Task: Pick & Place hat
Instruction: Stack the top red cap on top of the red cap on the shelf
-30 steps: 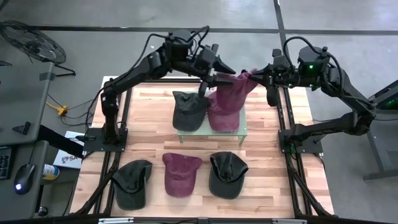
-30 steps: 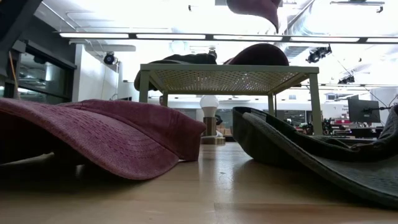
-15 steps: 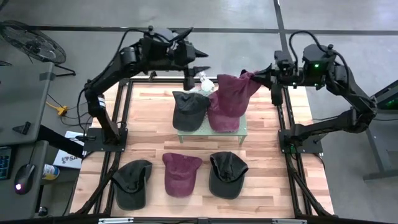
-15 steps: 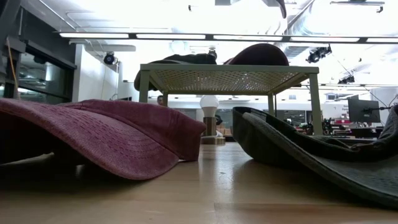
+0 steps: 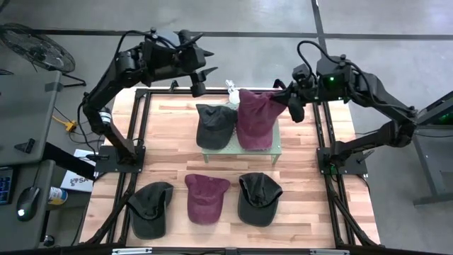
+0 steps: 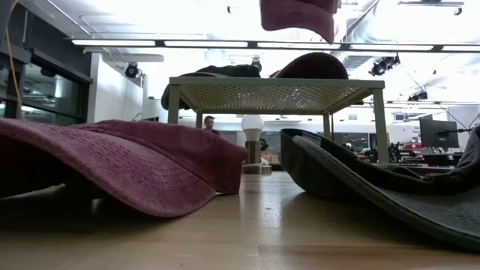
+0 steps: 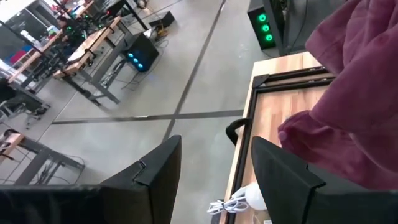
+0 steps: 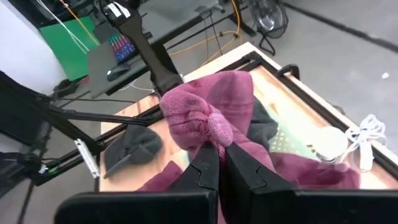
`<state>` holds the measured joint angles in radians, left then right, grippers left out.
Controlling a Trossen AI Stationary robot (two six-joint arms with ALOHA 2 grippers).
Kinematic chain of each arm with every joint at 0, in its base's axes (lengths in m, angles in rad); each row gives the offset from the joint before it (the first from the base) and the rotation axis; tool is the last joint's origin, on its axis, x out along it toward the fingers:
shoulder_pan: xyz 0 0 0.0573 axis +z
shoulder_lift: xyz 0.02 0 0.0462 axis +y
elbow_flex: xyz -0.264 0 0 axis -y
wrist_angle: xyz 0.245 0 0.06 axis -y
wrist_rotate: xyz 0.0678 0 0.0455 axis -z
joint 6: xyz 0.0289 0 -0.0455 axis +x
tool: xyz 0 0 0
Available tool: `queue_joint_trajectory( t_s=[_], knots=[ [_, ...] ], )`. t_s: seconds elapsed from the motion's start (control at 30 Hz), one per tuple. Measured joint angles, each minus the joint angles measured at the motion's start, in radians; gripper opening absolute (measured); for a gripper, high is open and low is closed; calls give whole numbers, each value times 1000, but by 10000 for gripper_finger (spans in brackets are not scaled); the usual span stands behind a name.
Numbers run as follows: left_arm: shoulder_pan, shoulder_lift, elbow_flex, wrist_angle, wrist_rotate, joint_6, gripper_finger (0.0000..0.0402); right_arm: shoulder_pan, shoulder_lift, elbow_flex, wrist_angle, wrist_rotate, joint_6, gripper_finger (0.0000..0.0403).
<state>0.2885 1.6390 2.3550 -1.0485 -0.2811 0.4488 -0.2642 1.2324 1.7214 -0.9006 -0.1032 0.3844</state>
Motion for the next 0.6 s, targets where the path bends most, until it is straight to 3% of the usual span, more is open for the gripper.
queue_joint_trajectory(
  t_s=[0.37, 0.6],
  knots=[
    [0, -8, 0, -7, -6, 18, 190, 33, 5, 0, -22, -28, 20, 0],
    [0, -8, 0, -6, -6, 18, 190, 72, 5, -2, -71, 14, 37, 0]
  ],
)
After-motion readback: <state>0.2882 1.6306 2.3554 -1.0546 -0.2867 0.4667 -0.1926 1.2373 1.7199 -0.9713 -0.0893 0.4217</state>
